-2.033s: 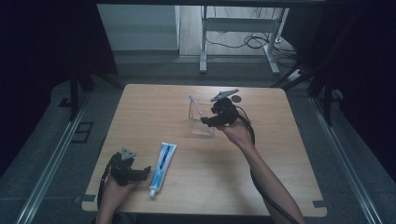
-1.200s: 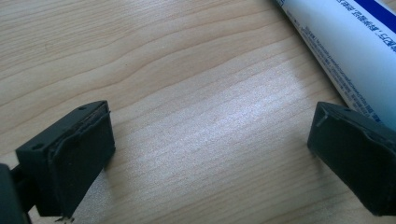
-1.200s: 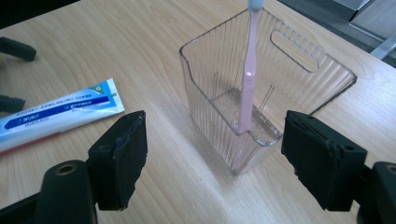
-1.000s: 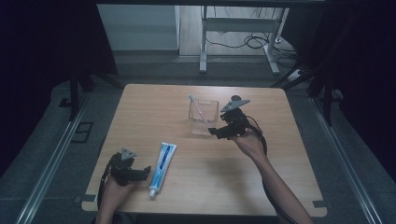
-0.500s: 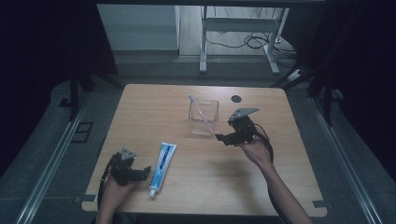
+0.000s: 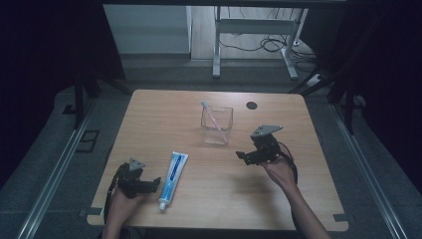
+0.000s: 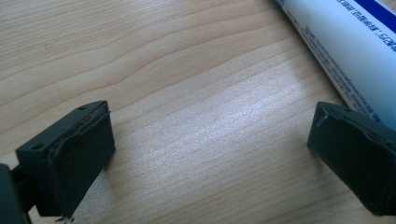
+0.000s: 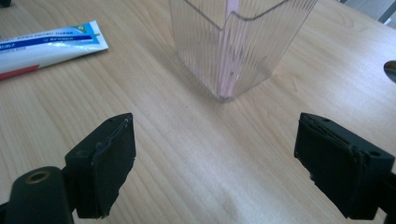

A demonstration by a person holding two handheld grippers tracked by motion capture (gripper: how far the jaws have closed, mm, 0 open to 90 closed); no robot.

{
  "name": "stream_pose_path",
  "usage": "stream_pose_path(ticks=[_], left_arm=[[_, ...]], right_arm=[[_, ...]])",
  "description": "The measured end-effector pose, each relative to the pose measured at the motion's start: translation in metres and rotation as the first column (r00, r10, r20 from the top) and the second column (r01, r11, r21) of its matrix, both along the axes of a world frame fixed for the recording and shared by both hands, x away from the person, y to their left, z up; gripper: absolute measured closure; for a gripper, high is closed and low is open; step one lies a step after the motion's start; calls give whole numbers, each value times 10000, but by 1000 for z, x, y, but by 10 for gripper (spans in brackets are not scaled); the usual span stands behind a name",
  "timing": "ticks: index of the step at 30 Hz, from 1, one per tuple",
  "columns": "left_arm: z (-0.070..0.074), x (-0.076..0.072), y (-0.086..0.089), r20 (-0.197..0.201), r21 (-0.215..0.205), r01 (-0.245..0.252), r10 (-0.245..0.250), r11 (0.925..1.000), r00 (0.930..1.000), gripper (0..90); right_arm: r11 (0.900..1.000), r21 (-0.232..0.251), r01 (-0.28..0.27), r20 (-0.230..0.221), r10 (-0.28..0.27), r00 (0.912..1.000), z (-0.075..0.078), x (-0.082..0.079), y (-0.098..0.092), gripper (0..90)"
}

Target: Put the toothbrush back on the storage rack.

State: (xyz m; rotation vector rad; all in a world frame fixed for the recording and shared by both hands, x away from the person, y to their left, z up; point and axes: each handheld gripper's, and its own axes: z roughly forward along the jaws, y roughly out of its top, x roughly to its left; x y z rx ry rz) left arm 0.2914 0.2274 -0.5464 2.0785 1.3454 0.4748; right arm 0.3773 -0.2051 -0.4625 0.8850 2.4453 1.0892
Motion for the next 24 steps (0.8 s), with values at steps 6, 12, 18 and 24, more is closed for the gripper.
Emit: stream_pose_path(ticks=[6,12,18,24], left_arm=[[0,0,0,5,-13,0,0,10000,10000,7],[0,0,0,5,0,-1,1,10000,10000,7],[0,0,0,14,-18,-15,15,10000,10000,6],[0,0,0,8,-25,-9,9,10000,10000,7]], right_arm=[[9995,-317,27,-95,-30,10000,-8,-10,-4,85],[9979,-638,129,-222,-143,9997,-15,-18,-8,46],[9975,-669,243,-279,-262,9993,-21,-23,-11,33],[9957,-905,184,-384,-219,9990,-31,-30,-13,25]])
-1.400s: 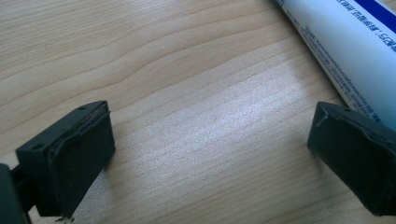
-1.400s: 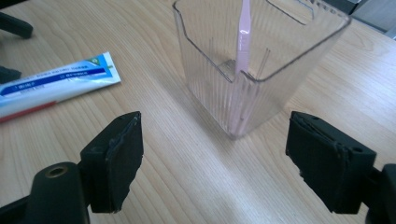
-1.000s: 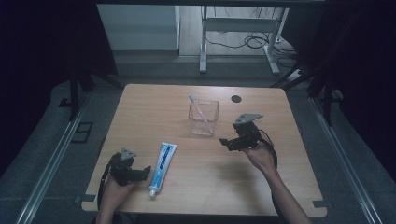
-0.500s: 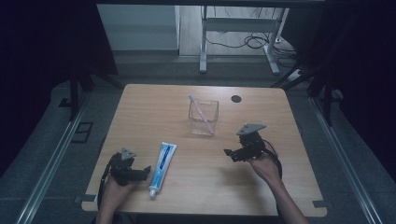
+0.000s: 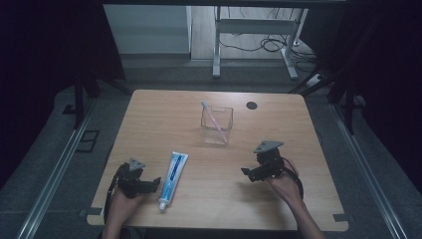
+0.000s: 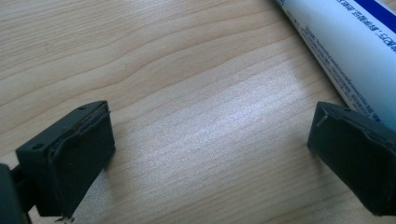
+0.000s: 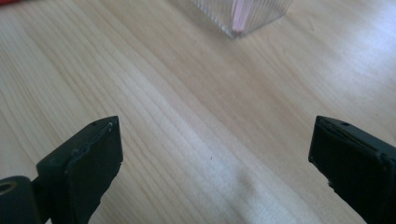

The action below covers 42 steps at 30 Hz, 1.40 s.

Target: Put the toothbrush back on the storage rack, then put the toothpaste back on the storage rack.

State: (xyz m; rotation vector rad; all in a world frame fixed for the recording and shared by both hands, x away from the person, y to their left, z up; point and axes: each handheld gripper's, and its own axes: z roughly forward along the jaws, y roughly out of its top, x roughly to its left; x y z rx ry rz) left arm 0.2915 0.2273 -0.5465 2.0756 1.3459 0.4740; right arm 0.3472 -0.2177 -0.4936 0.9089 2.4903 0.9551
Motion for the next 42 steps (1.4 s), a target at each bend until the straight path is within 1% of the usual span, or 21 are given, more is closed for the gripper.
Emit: stream_pose_path(ticks=[5,10,17,23,28,29,31,32,33,35,36,38,41,42], left_arm=[[0,0,0,6,16,5,-5,10000,10000,6],[0,0,0,9,20,9,-9,10000,10000,7],[0,0,0,4,6,11,-11,10000,10000,6],[0,0,0,8,18,9,-9,10000,10000,6],[0,0,0,16,22,11,-11,10000,10000,8],[0,0,0,14,19,6,-6,10000,10000,8],[0,0,0,8,17,-24,24,10000,10000,8],[0,0,0,9,15,-69,69,10000,10000,8],[0,0,0,8,9,-80,80,10000,10000,8],[0,0,0,7,-3,-77,77,10000,10000,10],[0,0,1,17,-15,-77,77,10000,10000,13],[0,-1,2,77,-47,-143,143,9999,9999,31],[1,-1,2,124,-46,-66,67,10000,9999,48],[1,-1,2,122,-44,-83,83,10000,9999,75]], right_arm=[[9998,-216,-4,-109,1,9999,-8,-5,-2,16],[9996,-267,-1,-231,-5,9997,-12,-8,-6,17],[9996,-270,-15,-268,7,9996,-19,-15,-9,18],[9997,-232,-47,-285,40,9996,-30,-22,-11,27],[9991,-425,-9,-359,-6,9994,-39,-25,-12,25],[9993,-362,31,-389,-45,9992,-42,-25,-13,13],[9999,68,146,-580,-142,9982,-45,-25,-16,15],[9996,181,194,-615,-183,9979,-46,-25,-17,15],[9992,334,230,-603,-209,9980,-48,-25,-19,9],[9984,528,216,-437,-193,9989,-50,-26,-21,1],[9981,568,243,-365,-222,9991,-51,-27,-22,1],[9980,576,260,-361,-240,9991,-51,-27,-21,1],[9980,578,262,-362,-241,9991,-51,-27,-21,1],[9980,581,259,-368,-238,9990,-51,-27,-21,1]])
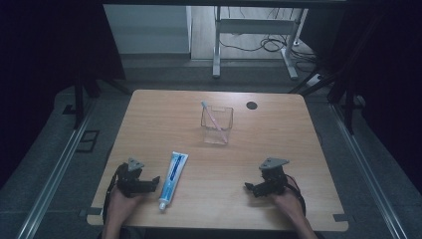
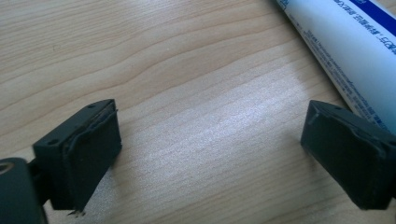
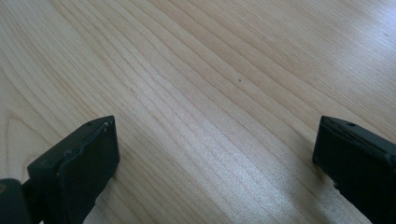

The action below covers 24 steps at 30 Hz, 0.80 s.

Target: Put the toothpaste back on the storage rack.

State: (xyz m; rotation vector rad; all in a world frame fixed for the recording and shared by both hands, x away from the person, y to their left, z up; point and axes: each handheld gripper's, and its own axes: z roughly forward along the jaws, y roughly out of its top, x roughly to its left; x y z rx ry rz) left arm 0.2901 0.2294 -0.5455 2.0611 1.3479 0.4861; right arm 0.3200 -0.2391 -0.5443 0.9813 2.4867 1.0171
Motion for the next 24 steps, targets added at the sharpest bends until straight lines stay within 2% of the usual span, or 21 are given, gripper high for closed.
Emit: stream_pose_path(ticks=[1,3,7,12,16,18,20,24], left_arm=[[1,0,0,-32,5,-48,48,10000,10000,75],[4,0,0,-108,37,-180,180,9998,9998,140],[7,1,0,-307,51,-250,251,9997,9992,156],[19,-2,-3,-43,-158,-101,100,9998,9999,207],[25,-4,-5,169,-184,40,-37,9998,9999,292],[27,-5,-6,144,-234,155,-151,9996,9998,330],[29,-5,-6,117,-356,331,-327,9988,9994,362],[34,-7,-6,92,-903,661,-656,9937,9978,429]], right_arm=[[10000,0,0,0,0,10000,0,0,0,1],[10000,3,3,1,-3,10000,0,0,0,1],[10000,1,4,5,-4,10000,0,0,0,1],[10000,1,5,4,-5,10000,0,0,0,1],[10000,10,4,2,-4,10000,0,0,0,2],[10000,10,7,0,-7,10000,0,0,0,2],[10000,11,5,2,-5,10000,0,0,0,2],[10000,11,6,2,-6,10000,0,0,0,2]])
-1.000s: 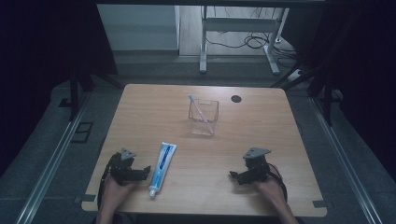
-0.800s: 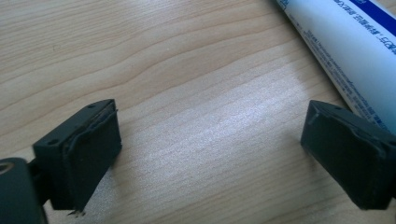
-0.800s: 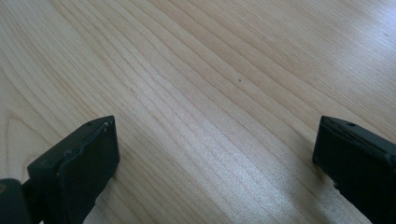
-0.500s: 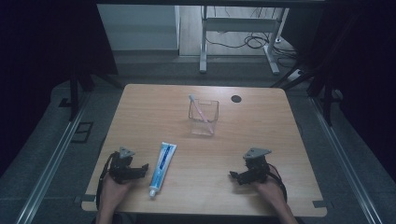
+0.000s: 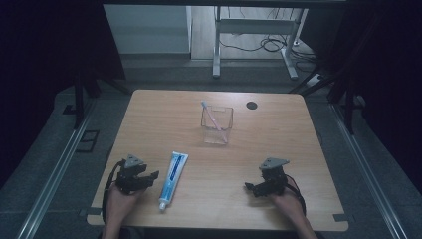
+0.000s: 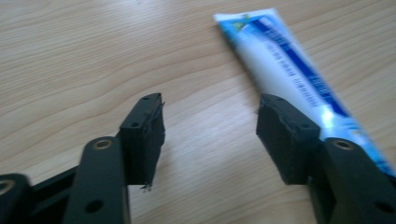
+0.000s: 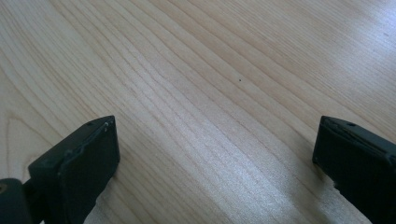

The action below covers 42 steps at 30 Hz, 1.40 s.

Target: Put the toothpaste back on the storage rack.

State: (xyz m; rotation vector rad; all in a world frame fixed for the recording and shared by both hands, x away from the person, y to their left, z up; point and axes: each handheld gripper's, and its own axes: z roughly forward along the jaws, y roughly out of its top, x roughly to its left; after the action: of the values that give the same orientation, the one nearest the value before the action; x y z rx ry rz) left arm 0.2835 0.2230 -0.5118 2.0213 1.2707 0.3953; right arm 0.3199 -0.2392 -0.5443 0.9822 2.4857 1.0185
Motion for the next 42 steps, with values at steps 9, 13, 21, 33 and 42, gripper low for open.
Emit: stream_pose_path(ticks=[9,13,21,33,42], left_arm=[[10,-8,-16,-131,-158,943,-945,9954,9954,579],[15,-9,-27,-222,-44,1387,-1388,9903,9901,619],[19,-11,-52,-256,91,2170,-2167,9761,9759,702],[9,-17,-76,-1003,357,2898,-2851,9564,9532,765],[8,-21,-78,-1345,834,2987,-2863,9507,9487,779]], right_arm=[[10000,-1,-1,0,1,10000,0,0,0,2],[10000,-1,-3,0,3,10000,0,0,0,2],[10000,-6,11,9,-11,10000,0,0,0,3],[10000,0,13,7,-13,10000,0,0,0,4],[10000,-1,7,1,-7,10000,0,0,0,3]])
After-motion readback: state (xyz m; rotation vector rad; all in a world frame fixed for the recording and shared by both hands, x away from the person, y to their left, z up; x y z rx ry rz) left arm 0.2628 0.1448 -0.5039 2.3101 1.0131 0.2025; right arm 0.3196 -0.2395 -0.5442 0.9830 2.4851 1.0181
